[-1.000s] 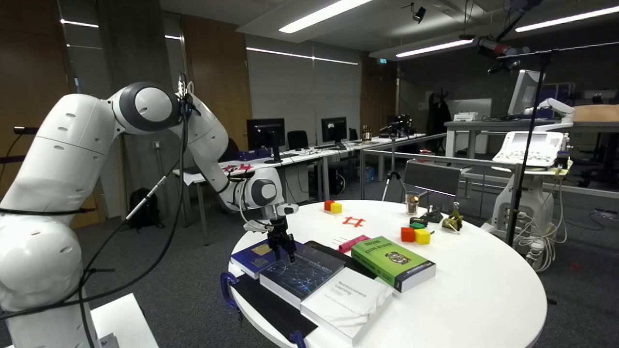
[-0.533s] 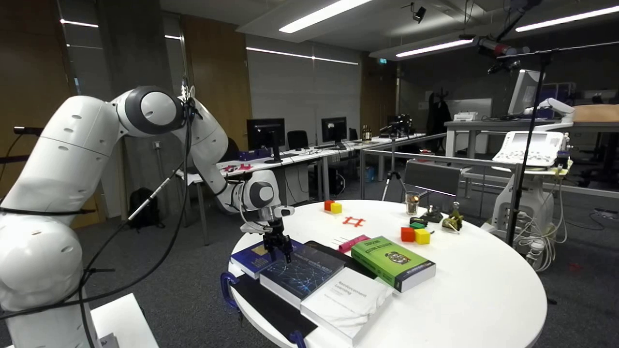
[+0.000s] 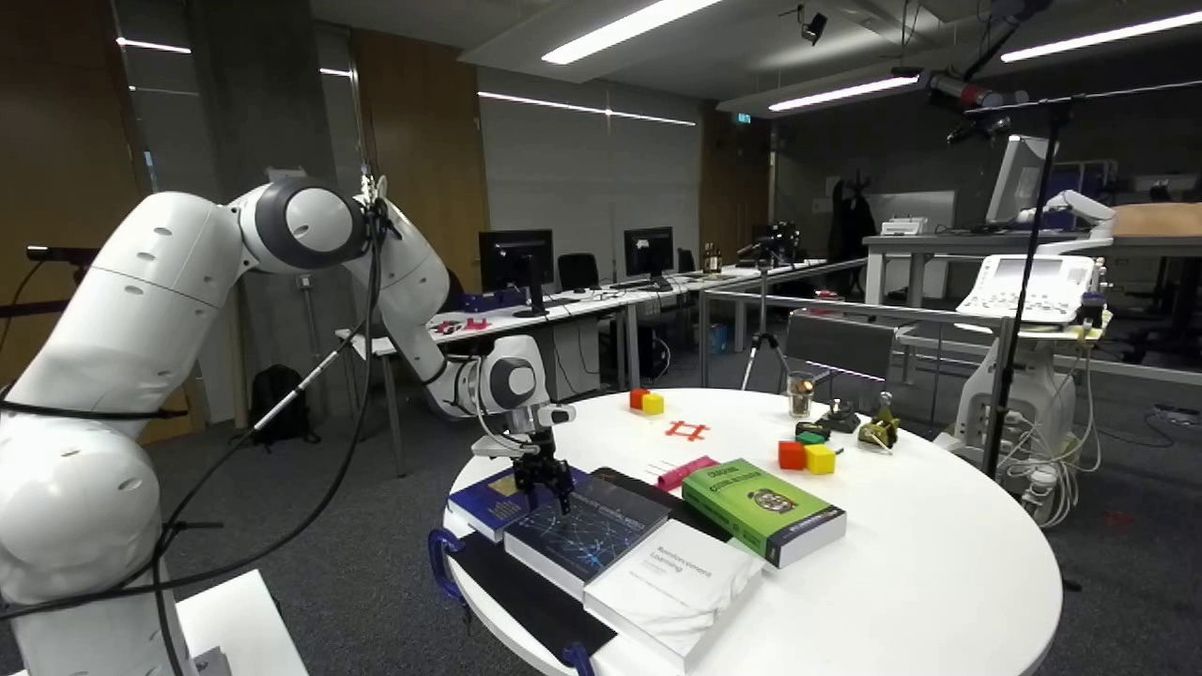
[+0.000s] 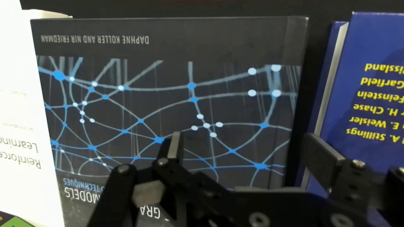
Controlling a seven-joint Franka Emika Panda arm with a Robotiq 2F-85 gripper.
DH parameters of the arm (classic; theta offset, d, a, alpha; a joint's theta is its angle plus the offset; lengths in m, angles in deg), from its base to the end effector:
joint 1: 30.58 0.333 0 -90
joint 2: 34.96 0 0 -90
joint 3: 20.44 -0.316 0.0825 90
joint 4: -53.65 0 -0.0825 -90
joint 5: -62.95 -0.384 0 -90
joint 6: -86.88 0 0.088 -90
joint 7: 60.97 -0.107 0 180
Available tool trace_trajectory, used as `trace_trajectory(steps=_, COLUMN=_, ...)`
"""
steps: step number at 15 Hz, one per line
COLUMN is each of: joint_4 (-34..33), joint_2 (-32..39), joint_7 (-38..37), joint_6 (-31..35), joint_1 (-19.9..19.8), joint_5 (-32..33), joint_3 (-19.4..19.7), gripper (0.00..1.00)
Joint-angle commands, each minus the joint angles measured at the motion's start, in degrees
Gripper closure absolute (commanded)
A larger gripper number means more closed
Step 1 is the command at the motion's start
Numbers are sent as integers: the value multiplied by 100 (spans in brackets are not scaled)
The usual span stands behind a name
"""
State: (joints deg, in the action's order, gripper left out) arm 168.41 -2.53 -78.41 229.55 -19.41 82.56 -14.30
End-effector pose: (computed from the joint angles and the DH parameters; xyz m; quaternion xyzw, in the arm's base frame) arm 0.5936 0.0542 0.1654 0.9903 0.0395 -0.0151 0.1320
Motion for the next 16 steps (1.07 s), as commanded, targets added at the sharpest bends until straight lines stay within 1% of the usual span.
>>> trace_trajectory(steps=1, joint_4=-188, joint_2=86, joint_7=165, joint_6=-117, joint_1=-6, joint_5=21, joint_3=9, gripper=0)
trace_trajectory(steps=11, joint_4=-265, joint_2=179, joint_7=153, joint_6=-136, joint_1=126, joint_5=33, joint_3=-86, gripper=0)
trace_trajectory(steps=16, joint_4=-261, joint_2=233, joint_7=142, joint_6=-128, joint_1=258, joint_5=46, joint_3=-123, gripper=0)
